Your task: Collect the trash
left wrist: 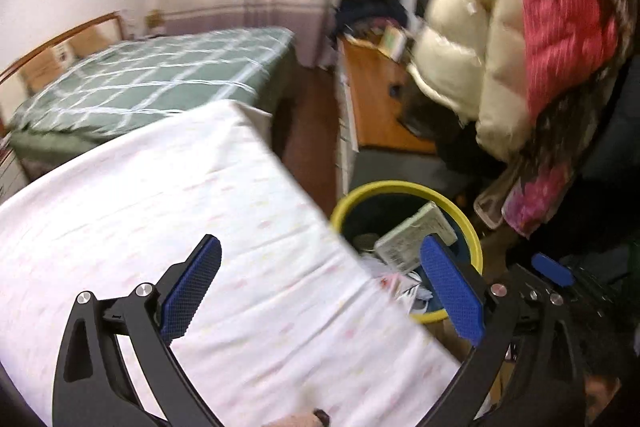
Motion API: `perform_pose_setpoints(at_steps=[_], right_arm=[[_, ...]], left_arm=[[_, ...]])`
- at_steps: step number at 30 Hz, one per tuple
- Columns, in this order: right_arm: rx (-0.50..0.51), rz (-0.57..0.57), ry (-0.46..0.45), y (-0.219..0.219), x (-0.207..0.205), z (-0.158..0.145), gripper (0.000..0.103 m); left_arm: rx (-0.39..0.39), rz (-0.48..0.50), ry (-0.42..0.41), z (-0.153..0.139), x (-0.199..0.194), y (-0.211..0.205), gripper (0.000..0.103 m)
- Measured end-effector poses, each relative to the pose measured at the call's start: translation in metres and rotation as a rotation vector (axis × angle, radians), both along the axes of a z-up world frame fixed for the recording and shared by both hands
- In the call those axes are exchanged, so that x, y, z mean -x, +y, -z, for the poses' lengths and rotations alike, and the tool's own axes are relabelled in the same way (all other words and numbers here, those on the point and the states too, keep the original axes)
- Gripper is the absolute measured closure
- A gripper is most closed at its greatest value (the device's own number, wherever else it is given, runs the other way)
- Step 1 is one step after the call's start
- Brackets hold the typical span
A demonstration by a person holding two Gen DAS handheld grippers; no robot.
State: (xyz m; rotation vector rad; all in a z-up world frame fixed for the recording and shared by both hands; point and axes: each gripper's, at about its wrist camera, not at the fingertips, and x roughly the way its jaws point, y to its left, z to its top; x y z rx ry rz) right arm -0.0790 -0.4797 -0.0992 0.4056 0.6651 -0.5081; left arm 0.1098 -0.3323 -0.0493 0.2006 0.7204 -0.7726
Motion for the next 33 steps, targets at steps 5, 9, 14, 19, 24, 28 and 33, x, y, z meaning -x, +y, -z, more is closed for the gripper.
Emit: perform_pose_setpoints(at_steps=[5, 9, 14, 19, 24, 28, 33], right_arm=[[0.052, -0.103, -0.021, 0.035, -0.018, -0.020, 0.043], [0.097, -0.174, -0.048, 0.061, -0.029, -0.036, 0.041], [0.138, -0.230, -0.085, 0.092, -0.031, -0.050, 0.039], [0.160, -0.258, -0.097, 0.117, -0.020, -0.053, 0.038], [0.175, -0.266, -0.108, 0.128, -0.008, -0.055, 0.038], [0.183, -0.270, -0.121, 0.132, -0.003, -0.059, 0.038], [0.184, -0.272, -0.131, 0.132, -0.003, -0.061, 0.037]], left_arm=[[0.022, -0.170, -0.066, -0.023, 0.018, 0.098, 0.005], [0.028, -0.304, -0.111, -0.034, 0.034, 0.164, 0.005], [0.055, -0.451, -0.151, -0.040, 0.060, 0.240, 0.005], [0.107, -0.531, -0.149, -0.037, 0.085, 0.289, 0.005], [0.119, -0.554, -0.157, -0.034, 0.105, 0.312, 0.005], [0.131, -0.562, -0.167, -0.037, 0.113, 0.316, 0.005], [0.129, -0.575, -0.186, -0.040, 0.118, 0.320, 0.005]])
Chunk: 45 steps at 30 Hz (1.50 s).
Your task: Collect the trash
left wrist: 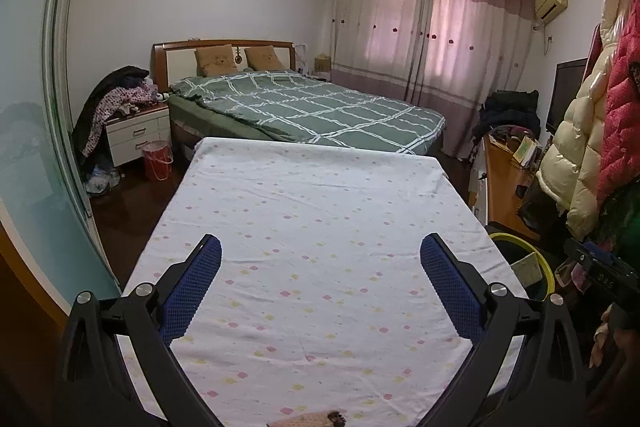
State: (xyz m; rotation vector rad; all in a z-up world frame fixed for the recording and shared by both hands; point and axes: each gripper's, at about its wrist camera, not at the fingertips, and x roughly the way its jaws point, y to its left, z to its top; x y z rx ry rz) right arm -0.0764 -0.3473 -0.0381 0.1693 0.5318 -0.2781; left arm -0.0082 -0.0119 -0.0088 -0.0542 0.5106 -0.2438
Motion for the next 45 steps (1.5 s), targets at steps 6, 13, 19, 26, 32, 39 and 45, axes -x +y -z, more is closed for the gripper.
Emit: perform_pose_setpoints(at_steps=[6, 13, 19, 26, 32, 39, 45], right_arm=[[-0.003, 0.000, 0.001, 0.000, -0.001, 0.000, 0.037], [-0.006, -0.001, 0.003, 0.000, -0.002, 0.001, 0.037], [-0.009, -0.002, 0.006, 0.001, -0.004, 0.002, 0.037], [-0.015, -0.001, 0.011, 0.000, -0.005, 0.006, 0.037], [-0.019, 0.001, 0.013, -0.001, -0.006, 0.007, 0.037], [-0.022, 0.001, 0.014, -0.002, -0.005, 0.008, 0.037], [-0.023, 0.000, 0.015, -0.002, -0.006, 0.008, 0.036]], left_arm=[[-0.006, 0.000, 0.000, -0.003, -0.001, -0.004, 0.005], [-0.011, 0.007, 0.011, -0.003, -0.006, -0.011, 0.005], [-0.015, 0.008, 0.017, -0.002, -0.009, -0.013, 0.005], [-0.017, 0.015, 0.025, 0.001, -0.011, -0.016, 0.005], [-0.019, 0.018, 0.032, 0.004, -0.014, -0.019, 0.005], [-0.020, 0.022, 0.038, 0.007, -0.015, -0.022, 0.005], [-0.019, 0.023, 0.041, 0.010, -0.015, -0.022, 0.005]])
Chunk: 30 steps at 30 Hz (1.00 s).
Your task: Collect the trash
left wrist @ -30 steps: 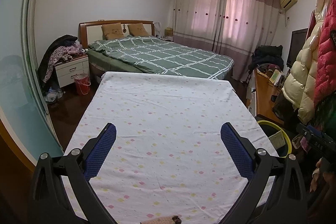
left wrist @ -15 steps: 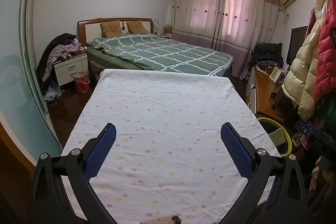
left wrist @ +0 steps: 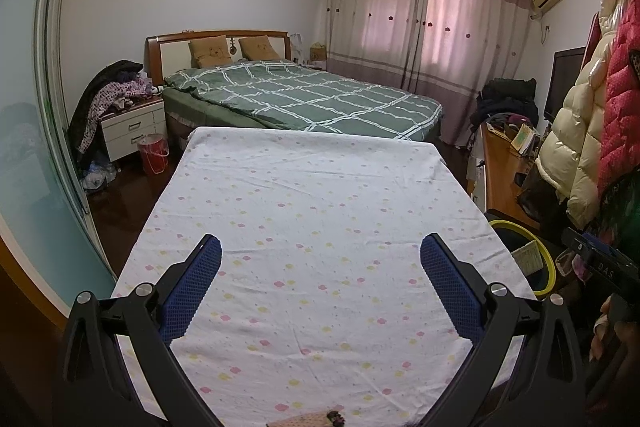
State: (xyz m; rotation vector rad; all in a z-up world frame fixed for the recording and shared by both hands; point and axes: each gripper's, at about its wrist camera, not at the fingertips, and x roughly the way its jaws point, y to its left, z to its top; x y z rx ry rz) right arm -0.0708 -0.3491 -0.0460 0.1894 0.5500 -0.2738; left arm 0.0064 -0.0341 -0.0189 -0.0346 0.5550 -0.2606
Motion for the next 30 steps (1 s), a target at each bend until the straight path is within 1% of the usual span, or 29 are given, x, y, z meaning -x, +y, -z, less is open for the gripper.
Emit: perform_pose_setpoints(at_steps=[17, 21, 30], right_arm=[[-0.003, 0.000, 0.005, 0.002, -0.001, 0.003, 0.036], [-0.003, 0.000, 0.005, 0.002, -0.001, 0.004, 0.036], [-0.004, -0.002, 0.010, 0.004, -0.002, 0.006, 0.036]], left_arm=[[-0.001, 0.000, 0.003, 0.003, -0.001, -0.002, 0.005], [-0.014, -0.003, -0.001, 0.006, 0.000, -0.005, 0.005], [-0.016, 0.000, 0.003, 0.010, 0.000, -0.007, 0.005]])
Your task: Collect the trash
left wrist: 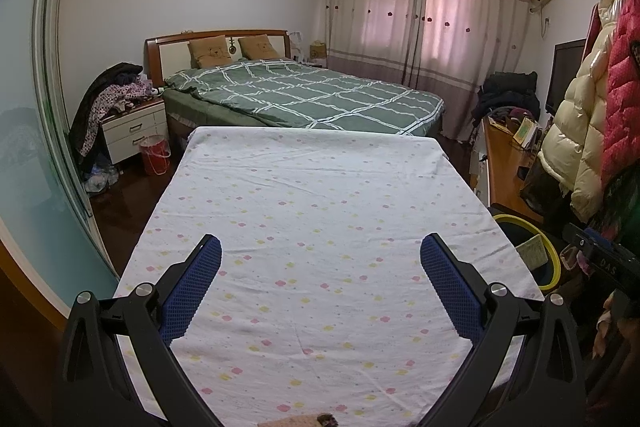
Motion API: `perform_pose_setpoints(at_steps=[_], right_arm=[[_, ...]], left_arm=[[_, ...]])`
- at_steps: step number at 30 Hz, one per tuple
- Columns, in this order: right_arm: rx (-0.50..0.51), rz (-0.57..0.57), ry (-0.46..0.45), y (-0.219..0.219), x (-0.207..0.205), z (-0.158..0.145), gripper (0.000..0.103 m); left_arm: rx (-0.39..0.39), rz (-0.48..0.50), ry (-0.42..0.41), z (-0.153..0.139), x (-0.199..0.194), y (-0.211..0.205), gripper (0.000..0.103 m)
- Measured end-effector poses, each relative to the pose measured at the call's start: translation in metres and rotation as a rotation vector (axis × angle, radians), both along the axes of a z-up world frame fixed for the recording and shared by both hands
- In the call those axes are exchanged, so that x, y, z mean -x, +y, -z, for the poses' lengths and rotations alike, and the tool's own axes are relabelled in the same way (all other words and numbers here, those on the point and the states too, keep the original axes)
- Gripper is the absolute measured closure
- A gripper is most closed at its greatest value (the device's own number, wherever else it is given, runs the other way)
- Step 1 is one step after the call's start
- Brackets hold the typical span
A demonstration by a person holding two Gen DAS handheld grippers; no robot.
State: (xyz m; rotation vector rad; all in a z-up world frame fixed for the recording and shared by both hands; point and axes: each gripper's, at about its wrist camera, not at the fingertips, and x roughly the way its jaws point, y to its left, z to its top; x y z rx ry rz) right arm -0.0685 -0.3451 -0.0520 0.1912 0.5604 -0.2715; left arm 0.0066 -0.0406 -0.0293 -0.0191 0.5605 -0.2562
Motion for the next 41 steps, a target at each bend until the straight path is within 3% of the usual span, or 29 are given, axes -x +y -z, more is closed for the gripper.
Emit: perform_pose_setpoints(at_steps=[30, 32, 37, 41], right_arm=[[-0.004, -0.003, 0.008, 0.001, -0.003, 0.001, 0.036], [-0.006, -0.017, 0.011, 0.003, -0.008, 0.001, 0.036], [0.014, -0.062, 0.046, 0.008, -0.049, 0.007, 0.018], [-0.030, -0.132, 0.129, 0.013, -0.110, 0.033, 0.012]], left_arm=[[-0.010, -0.006, -0.010, 0.005, -0.006, 0.010, 0.005], [0.000, -0.002, 0.000, 0.006, -0.014, 0.013, 0.005], [-0.014, 0.009, 0.108, 0.025, -0.067, 0.013, 0.005], [-0.142, -0.036, 0.167, 0.060, -0.130, 0.007, 0.005]])
